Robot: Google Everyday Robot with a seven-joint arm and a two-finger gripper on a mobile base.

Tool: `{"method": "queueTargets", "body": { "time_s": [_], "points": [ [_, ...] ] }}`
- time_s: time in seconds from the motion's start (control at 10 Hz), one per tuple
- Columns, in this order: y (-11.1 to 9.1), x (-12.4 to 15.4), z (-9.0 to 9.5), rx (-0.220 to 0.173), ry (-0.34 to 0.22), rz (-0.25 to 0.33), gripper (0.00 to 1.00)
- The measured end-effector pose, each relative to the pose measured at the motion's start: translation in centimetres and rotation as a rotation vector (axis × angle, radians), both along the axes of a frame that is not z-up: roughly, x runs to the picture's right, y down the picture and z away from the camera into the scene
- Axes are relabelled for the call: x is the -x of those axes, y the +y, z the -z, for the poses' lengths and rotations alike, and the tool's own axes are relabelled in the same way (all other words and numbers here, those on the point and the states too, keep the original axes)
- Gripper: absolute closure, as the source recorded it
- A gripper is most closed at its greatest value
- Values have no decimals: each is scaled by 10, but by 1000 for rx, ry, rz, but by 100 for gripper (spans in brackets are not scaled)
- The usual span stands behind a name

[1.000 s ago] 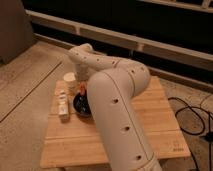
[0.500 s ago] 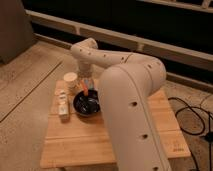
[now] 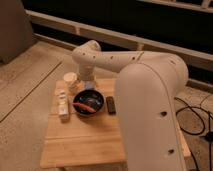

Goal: Place the pepper in the ceramic bowl

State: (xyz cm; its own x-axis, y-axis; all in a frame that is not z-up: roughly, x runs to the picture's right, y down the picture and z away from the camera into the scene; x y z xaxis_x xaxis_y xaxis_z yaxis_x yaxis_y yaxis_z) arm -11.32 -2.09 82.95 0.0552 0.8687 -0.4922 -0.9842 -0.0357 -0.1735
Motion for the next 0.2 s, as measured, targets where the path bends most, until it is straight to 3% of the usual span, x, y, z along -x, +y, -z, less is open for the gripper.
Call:
{"method": "queueTargets", "body": {
  "time_s": [0.2],
  "points": [
    [0, 3, 0, 1, -3, 2, 20]
  ]
}}
